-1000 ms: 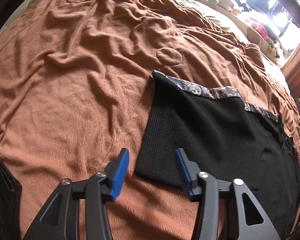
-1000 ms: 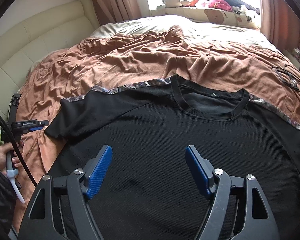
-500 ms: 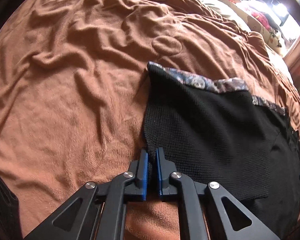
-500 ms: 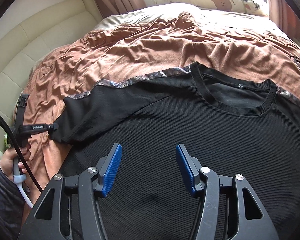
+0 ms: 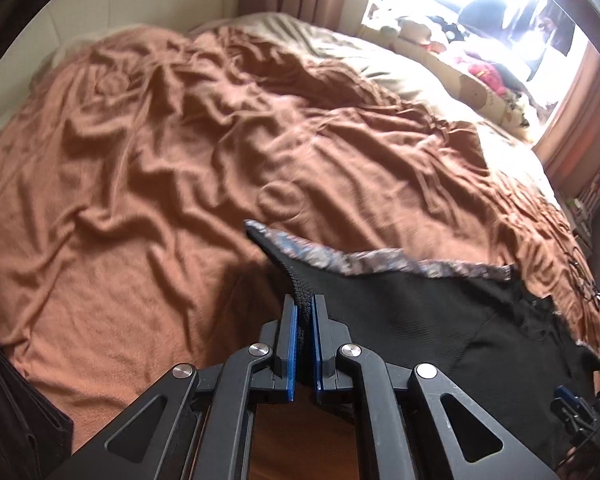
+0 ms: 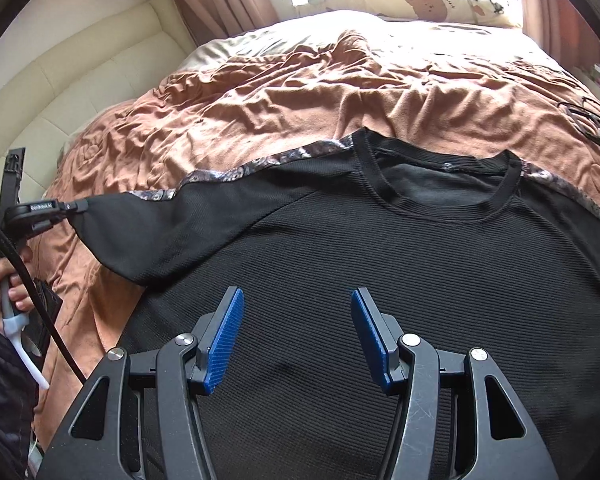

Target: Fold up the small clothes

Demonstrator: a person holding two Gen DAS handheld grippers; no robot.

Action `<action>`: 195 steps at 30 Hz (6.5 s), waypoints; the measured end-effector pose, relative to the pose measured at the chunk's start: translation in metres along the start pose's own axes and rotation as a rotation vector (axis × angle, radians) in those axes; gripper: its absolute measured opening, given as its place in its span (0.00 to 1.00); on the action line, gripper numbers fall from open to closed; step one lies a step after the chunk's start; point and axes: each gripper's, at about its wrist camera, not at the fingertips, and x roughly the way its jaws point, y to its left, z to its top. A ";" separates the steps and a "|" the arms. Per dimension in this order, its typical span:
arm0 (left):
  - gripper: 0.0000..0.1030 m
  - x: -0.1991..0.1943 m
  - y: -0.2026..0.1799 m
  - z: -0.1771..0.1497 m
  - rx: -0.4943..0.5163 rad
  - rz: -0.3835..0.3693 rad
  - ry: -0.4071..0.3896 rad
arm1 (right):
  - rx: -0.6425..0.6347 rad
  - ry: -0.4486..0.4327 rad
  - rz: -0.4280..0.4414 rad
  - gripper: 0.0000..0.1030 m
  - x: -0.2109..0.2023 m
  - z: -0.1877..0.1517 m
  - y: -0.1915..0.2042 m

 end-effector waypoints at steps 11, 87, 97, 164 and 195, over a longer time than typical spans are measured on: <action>0.06 -0.034 -0.117 0.020 0.161 -0.111 -0.064 | 0.078 -0.010 0.001 0.53 -0.040 -0.015 -0.035; 0.06 0.077 -0.088 -0.097 0.238 -0.161 0.256 | 0.309 0.095 0.064 0.01 0.104 0.042 -0.079; 0.12 0.074 -0.096 -0.100 0.258 -0.131 0.265 | 0.285 0.091 0.036 0.01 0.077 0.030 -0.081; 0.83 -0.082 -0.402 -0.215 0.331 -0.374 0.046 | 0.680 -0.285 -0.170 0.98 -0.294 -0.189 -0.272; 0.16 0.057 -0.521 -0.229 0.426 -0.497 0.273 | 0.742 -0.307 -0.166 0.04 -0.233 -0.134 -0.331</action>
